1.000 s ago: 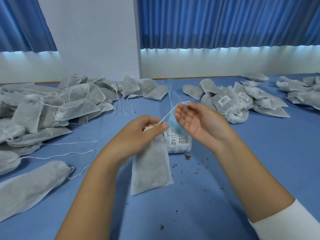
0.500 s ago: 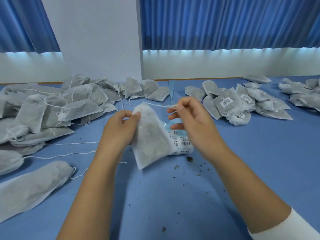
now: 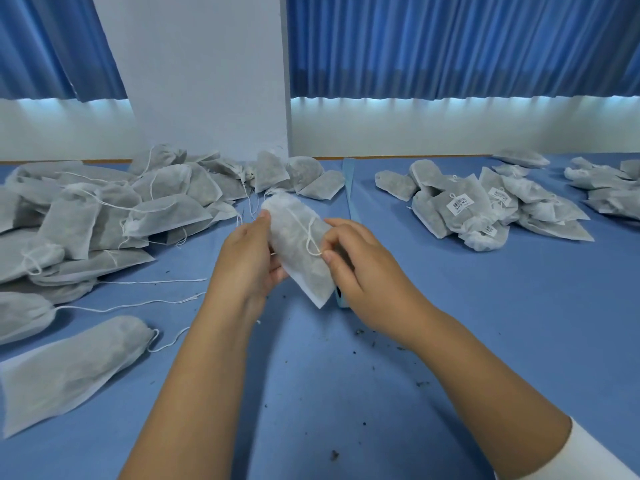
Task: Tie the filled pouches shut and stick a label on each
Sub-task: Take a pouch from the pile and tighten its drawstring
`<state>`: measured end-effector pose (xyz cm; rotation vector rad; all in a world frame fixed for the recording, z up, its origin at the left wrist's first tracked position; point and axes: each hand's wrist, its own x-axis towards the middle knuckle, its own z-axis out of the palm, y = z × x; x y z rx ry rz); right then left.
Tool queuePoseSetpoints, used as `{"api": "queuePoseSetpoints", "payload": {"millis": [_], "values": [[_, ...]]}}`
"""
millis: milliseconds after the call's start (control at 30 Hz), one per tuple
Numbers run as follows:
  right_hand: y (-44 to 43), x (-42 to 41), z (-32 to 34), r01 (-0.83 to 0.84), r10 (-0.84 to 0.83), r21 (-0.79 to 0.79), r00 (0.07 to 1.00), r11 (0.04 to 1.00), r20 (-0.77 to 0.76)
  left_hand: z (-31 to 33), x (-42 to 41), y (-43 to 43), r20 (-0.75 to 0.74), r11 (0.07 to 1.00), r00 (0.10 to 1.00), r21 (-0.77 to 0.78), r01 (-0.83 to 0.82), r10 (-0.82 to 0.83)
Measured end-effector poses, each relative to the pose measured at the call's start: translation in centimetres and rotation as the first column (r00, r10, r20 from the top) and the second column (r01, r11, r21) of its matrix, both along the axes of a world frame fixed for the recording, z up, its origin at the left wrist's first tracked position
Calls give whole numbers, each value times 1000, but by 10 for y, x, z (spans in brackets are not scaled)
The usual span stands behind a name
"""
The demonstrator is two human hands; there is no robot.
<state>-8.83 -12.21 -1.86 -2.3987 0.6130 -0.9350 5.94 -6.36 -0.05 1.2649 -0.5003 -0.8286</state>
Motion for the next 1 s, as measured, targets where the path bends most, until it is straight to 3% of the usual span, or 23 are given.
{"api": "queuePoseSetpoints", "payload": {"millis": [67,167,367,600,767,1000], "values": [[-4,-1,1,29,-30,22,999,999,36,2,-2,0,-35,991,992,-70,116,-118],[-11,-4,1,56,-60,48,995,997,75,1,-10,-1,37,974,977,-82,213,-211],[-19,-14,7,18,-28,171,998,985,61,-4,-21,-3,221,996,971,14,92,-93],[-43,-50,17,197,-170,187,974,963,-151,-16,-12,-14,291,989,951,64,-133,109],[-49,-56,7,216,-163,131,931,968,-328,-23,-19,-22,282,997,958,45,-56,41],[-45,-42,-5,169,-158,25,955,985,-250,-32,-27,-27,391,995,917,83,48,-77]]}}
